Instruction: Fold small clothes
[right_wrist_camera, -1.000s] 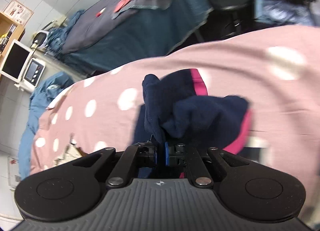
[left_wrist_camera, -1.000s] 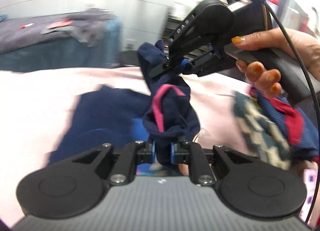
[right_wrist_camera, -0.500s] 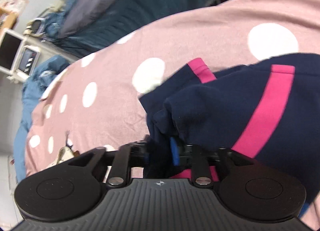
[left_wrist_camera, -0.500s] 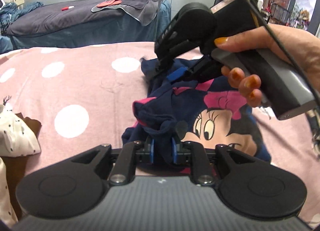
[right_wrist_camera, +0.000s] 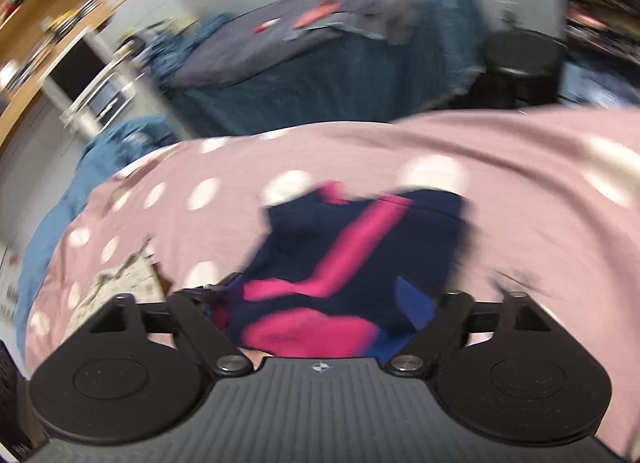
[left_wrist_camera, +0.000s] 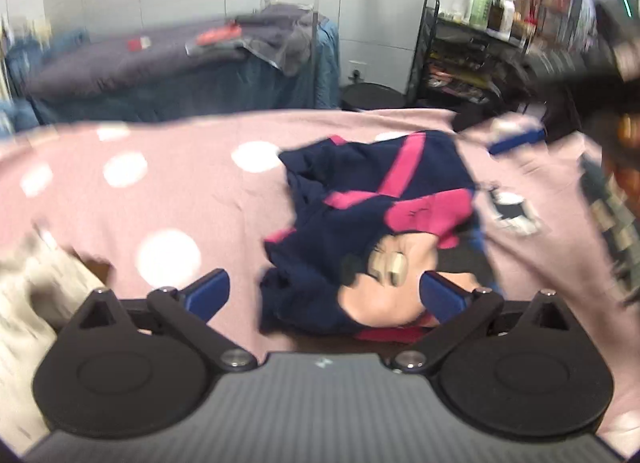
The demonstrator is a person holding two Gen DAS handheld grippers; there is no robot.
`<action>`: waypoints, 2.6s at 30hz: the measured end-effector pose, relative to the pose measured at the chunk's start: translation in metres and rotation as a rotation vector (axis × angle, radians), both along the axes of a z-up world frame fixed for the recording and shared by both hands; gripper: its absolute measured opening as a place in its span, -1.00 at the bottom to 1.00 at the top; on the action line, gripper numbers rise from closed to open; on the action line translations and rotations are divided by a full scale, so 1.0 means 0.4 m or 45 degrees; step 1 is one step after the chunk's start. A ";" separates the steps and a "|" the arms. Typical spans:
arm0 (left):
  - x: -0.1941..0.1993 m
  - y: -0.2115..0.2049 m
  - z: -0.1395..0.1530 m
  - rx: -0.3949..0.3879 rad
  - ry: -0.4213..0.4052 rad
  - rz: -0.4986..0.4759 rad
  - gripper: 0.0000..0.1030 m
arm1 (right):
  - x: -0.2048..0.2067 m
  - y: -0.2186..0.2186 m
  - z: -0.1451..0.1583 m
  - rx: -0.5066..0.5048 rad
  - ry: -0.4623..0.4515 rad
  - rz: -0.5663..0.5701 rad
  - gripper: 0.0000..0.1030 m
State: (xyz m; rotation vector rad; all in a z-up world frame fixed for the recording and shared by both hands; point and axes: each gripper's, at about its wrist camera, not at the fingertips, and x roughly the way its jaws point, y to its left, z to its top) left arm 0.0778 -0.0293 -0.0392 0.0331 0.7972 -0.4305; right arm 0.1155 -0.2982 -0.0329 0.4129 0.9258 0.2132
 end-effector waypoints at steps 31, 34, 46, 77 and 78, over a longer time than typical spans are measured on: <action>0.215 0.065 -0.312 -0.759 0.322 0.412 -0.39 | 0.119 -0.037 -0.324 0.510 -0.039 -0.241 -0.45; 0.208 0.055 -0.289 -0.749 0.293 0.381 -0.56 | 0.106 -0.032 -0.288 0.450 -0.063 -0.229 -0.58; 0.066 0.212 -0.004 -0.731 0.033 0.323 -0.64 | 0.072 0.169 0.060 0.480 -0.281 0.092 -0.61; -0.256 0.760 0.073 0.051 -0.190 0.801 0.57 | 0.150 0.853 0.025 0.301 -0.328 0.845 -0.22; -0.239 0.745 0.065 0.055 -0.189 0.769 0.57 | 0.144 0.876 0.019 0.267 -0.326 0.868 -0.22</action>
